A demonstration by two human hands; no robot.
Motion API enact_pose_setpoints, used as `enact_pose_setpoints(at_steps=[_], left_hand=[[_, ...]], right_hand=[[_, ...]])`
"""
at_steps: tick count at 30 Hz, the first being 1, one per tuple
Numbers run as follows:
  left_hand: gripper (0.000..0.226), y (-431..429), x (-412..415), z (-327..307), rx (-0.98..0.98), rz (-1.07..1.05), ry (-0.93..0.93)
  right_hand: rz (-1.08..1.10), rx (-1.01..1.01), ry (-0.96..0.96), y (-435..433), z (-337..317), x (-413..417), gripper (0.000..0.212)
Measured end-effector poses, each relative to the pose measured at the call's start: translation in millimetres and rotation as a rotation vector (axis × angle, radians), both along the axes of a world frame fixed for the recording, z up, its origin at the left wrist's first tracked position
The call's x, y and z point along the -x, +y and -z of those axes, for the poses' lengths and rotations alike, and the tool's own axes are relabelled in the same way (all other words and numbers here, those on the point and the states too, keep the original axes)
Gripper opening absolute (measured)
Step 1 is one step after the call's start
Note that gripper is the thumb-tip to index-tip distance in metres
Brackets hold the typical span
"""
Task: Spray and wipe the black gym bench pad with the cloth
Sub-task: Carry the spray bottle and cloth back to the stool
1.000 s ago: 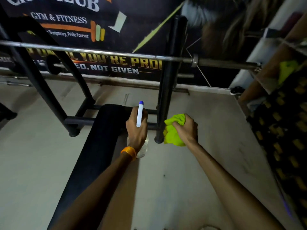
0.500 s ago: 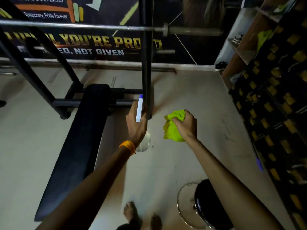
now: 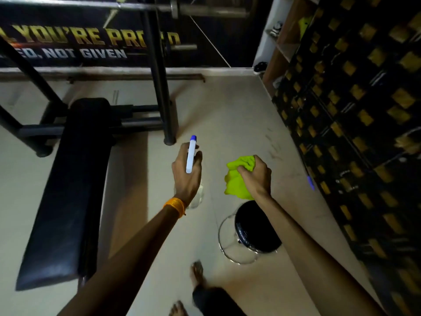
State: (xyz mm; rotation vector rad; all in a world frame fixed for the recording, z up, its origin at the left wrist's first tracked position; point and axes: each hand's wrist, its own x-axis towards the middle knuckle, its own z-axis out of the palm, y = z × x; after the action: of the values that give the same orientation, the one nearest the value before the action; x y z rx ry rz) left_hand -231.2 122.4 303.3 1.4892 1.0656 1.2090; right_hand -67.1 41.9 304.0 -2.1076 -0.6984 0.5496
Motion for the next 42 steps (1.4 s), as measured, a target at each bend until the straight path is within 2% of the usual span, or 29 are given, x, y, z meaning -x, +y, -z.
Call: enact_pose_setpoints(at_steps=[7, 11, 14, 17, 21, 23, 27, 32, 35, 37, 39, 42], left_hand=[[0.025, -76.9, -51.3, 26.6, 0.048, 0.055, 0.098], [0.030, -113.1, -98.6, 48.6, 0.099, 0.062, 0.144], [0.029, -132.6, -139.6, 73.7, 0.160, 0.080, 0.180], [0.028, -142.5, -178.5, 103.9, 0.180, 0.046, 0.191], [0.028, -146.5, -222.5, 150.7, 0.181, 0.013, 0.160], [0.028, -146.8, -240.9, 182.1, 0.187, -0.012, 0.151], [0.028, -145.6, -269.0, 253.9, 0.184, -0.026, 0.150], [0.029, -155.1, -280.4, 338.9, 0.148, -0.015, 0.186], [0.023, -158.3, -285.2, 371.8, 0.116, -0.014, 0.179], [0.022, -158.4, -289.7, 382.0, 0.081, -0.003, 0.196], [0.022, -158.8, -293.1, 389.2, 0.068, 0.008, 0.188], [0.030, -163.1, -294.4, 391.7, 0.075, 0.007, 0.203]], right_hand=[[0.062, 0.061, -0.044, -92.0, 38.5, -57.1, 0.017], [0.067, 0.060, -0.005, -127.5, 65.5, -107.1, 0.027], [0.047, 0.075, -0.001, -148.3, 94.5, -147.8, 0.016], [0.053, 0.103, 0.001, -164.8, 132.8, -180.7, 0.018], [0.005, 0.153, 0.035, -171.5, 197.6, -208.9, 0.039], [-0.017, 0.180, 0.026, -169.8, 231.1, -215.9, 0.042], [-0.024, 0.177, 0.016, -158.6, 302.1, -227.6, 0.029], [-0.032, 0.101, -0.023, -145.3, 384.9, -235.6, 0.030], [-0.072, 0.037, 0.038, -141.0, 424.8, -236.2, 0.023], [-0.149, -0.004, 0.145, -140.8, 443.3, -234.9, 0.020], [-0.199, 0.053, 0.103, -144.4, 459.3, -233.0, 0.031], [-0.277, 0.186, 0.007, -152.1, 471.3, -229.1, 0.081]])
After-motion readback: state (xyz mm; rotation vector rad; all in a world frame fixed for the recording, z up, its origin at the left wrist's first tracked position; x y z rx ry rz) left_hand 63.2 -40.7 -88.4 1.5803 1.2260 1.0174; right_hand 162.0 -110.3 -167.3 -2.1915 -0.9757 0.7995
